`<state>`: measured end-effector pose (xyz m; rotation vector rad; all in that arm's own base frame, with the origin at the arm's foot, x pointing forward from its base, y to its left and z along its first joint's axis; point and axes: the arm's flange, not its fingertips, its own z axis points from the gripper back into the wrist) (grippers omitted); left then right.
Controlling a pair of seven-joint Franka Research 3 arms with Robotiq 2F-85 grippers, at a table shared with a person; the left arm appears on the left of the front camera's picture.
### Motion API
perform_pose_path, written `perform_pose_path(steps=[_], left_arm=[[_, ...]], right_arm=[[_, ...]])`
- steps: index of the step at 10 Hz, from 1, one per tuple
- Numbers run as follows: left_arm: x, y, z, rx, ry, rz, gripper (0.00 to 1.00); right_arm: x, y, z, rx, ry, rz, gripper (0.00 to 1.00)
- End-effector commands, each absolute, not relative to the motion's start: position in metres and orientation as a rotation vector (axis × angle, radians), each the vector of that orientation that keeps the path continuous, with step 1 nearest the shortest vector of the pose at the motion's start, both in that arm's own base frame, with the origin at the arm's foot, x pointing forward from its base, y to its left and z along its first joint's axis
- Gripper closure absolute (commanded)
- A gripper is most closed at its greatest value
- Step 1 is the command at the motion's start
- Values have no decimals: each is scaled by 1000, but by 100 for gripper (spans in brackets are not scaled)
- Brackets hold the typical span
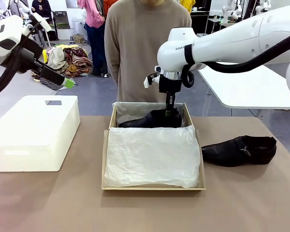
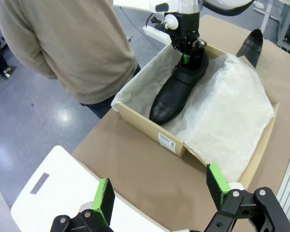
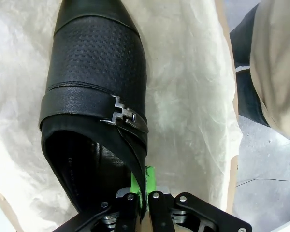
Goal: Pack the shoes into the box.
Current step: Place one shoe of the Shoes into the Shoes Box.
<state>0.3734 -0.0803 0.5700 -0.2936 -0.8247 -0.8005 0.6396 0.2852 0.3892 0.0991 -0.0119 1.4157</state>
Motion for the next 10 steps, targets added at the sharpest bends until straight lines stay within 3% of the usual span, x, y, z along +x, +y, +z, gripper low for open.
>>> perform_pose_path(steps=[1,2,6,7,10], left_arm=[[373,-80,568,-308,-832,-806,0],[373,-80,568,-308,-832,-806,0],[373,-80,568,-308,-832,-806,0],[373,-80,568,-308,-832,-806,0],[373,-80,568,-308,-832,-806,0]], right_arm=[[642,285,391,87,-29,1450,100],[643,284,391,90,-19,1453,91],[643,283,396,117,2,1456,12],[641,283,404,128,-5,1455,0],[635,281,422,130,4,1463,0]])
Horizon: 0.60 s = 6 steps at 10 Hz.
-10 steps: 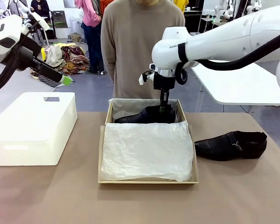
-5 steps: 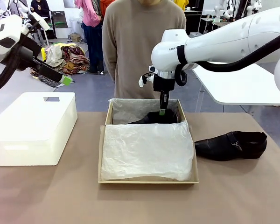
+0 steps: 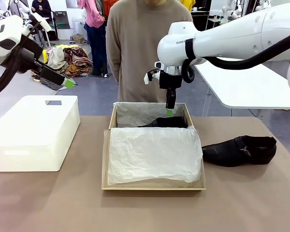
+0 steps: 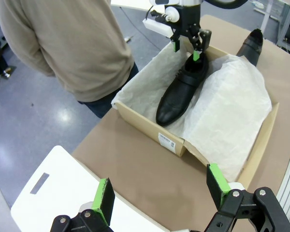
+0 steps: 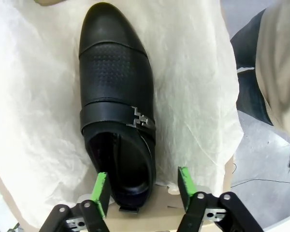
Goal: Pack the shoes into the box.
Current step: Place one shoe of the Shoes into the Shoes Box, then place the other shoe of the Shoes into the Shoes Box.
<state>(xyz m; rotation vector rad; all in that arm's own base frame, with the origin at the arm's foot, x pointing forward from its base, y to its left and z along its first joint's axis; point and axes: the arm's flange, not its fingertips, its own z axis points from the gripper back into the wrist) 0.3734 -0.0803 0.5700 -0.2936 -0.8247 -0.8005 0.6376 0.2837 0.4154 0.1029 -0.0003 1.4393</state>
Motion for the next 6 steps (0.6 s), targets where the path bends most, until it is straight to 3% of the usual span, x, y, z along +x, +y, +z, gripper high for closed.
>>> perform_pose_path(steps=[1,6], left_arm=[[373,-80,568,-308,-832,-806,0],[373,-80,568,-308,-832,-806,0]], right_arm=[[632,282,425,125,8,1473,0],[632,285,426,102,7,1451,0]])
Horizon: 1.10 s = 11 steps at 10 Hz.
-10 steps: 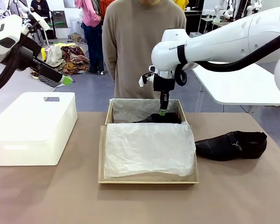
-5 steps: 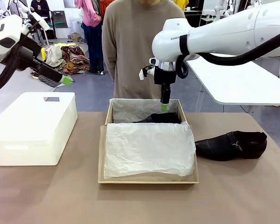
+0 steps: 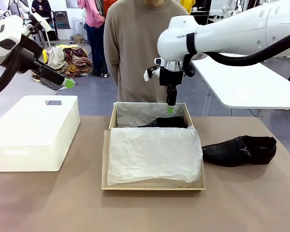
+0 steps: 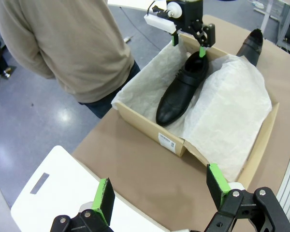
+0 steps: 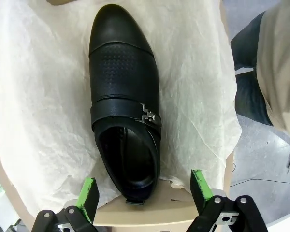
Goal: Pack the shoes into the box.
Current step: Place the other shoe of the Shoes into the Shoes Box.
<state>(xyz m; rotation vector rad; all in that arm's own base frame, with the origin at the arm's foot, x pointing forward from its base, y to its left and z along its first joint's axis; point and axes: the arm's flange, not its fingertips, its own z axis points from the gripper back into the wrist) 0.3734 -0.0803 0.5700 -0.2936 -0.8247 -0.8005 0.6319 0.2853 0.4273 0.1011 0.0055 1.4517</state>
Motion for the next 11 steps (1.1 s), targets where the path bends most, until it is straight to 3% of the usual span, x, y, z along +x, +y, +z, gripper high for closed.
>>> perform_pose_path(steps=[1,6,11], left_arm=[[373,-80,568,-308,-832,-806,0],[373,-80,568,-308,-832,-806,0],[373,-80,568,-308,-832,-806,0]], right_arm=[[632,285,426,102,7,1451,0],[607,248,499,55,2,1461,0],[565,135,548,-22,-100,1498,0]])
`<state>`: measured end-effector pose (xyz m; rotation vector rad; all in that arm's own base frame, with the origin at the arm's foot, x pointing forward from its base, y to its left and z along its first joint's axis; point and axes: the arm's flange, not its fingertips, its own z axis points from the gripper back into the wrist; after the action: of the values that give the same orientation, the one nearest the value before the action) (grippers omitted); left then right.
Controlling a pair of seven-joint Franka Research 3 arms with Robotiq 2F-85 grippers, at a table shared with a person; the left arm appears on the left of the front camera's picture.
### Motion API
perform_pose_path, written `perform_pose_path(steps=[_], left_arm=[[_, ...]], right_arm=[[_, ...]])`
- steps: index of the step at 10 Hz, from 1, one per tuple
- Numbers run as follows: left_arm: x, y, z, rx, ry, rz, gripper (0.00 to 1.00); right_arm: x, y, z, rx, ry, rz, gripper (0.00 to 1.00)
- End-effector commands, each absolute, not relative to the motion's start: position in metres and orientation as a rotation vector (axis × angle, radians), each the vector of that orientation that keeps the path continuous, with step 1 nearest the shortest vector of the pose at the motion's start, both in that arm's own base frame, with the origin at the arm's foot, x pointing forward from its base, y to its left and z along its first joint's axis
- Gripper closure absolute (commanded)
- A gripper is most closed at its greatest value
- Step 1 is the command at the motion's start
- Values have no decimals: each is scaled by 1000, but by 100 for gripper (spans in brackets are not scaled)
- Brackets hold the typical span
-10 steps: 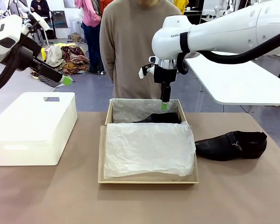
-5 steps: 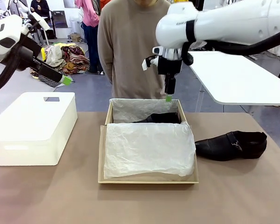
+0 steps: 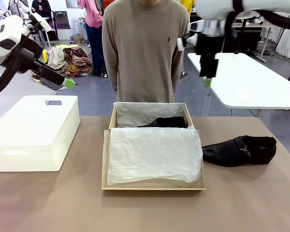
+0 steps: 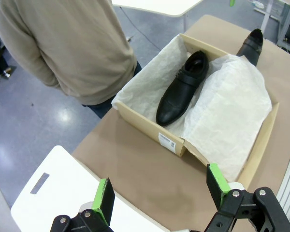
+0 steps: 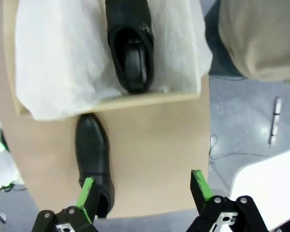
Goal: Pack the shoes into the box.
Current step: Place the other shoe of the Shoes into the Shoes Box.
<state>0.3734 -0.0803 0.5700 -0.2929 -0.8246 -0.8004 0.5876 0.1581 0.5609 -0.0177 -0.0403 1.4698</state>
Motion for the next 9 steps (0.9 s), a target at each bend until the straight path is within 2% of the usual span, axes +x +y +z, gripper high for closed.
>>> perform_pose_path(steps=[1,6,9], left_arm=[[373,-80,568,-308,-832,-806,0],[373,-80,568,-308,-832,-806,0],[373,-80,568,-308,-832,-806,0]], right_arm=[[559,113,550,-33,-118,1491,0],[544,45,523,-30,-112,1452,0],[546,46,509,7,-114,1427,0]])
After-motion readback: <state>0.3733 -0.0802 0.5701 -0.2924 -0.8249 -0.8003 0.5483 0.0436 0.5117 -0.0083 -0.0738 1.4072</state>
